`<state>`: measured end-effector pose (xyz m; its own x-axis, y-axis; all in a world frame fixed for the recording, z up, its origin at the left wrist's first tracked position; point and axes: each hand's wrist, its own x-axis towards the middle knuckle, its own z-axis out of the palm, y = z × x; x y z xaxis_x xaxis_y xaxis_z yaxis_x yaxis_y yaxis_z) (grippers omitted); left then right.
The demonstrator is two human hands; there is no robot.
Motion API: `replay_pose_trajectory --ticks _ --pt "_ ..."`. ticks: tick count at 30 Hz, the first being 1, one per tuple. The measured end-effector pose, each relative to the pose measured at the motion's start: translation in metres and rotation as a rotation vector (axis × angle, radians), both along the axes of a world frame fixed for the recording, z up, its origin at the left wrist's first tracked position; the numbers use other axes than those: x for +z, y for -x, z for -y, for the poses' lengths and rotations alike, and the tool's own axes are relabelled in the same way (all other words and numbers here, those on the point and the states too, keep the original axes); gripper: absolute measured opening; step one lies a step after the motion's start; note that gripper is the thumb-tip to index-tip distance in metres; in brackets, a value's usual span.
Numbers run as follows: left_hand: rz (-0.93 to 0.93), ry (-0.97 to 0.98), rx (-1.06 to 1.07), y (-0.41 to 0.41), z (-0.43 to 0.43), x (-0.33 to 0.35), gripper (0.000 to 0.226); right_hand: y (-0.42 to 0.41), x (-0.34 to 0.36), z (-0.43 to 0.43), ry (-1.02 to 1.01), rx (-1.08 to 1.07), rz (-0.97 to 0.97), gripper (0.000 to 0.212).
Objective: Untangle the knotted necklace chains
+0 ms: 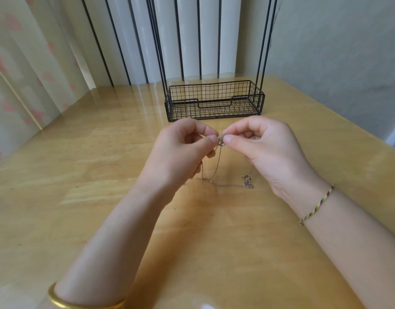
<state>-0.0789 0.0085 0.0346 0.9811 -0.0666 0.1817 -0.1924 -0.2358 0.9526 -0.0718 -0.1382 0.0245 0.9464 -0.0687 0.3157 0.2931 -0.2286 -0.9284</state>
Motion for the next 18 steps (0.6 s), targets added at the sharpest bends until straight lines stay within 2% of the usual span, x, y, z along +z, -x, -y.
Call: replay_pose_trajectory --ticks 5,11,18 --pt "0.197 -0.183 0.049 -0.0001 0.0014 -0.002 0.011 0.0006 0.0 -0.0026 0.064 -0.024 0.034 0.014" --pt "0.342 -0.379 0.109 0.0007 0.0022 -0.0067 0.012 0.0019 0.0008 -0.0041 0.143 -0.023 0.046 0.013" --pt "0.536 -0.534 0.18 0.0012 0.0037 -0.0092 0.009 0.0051 0.0028 -0.0072 0.109 0.012 0.005 0.015"
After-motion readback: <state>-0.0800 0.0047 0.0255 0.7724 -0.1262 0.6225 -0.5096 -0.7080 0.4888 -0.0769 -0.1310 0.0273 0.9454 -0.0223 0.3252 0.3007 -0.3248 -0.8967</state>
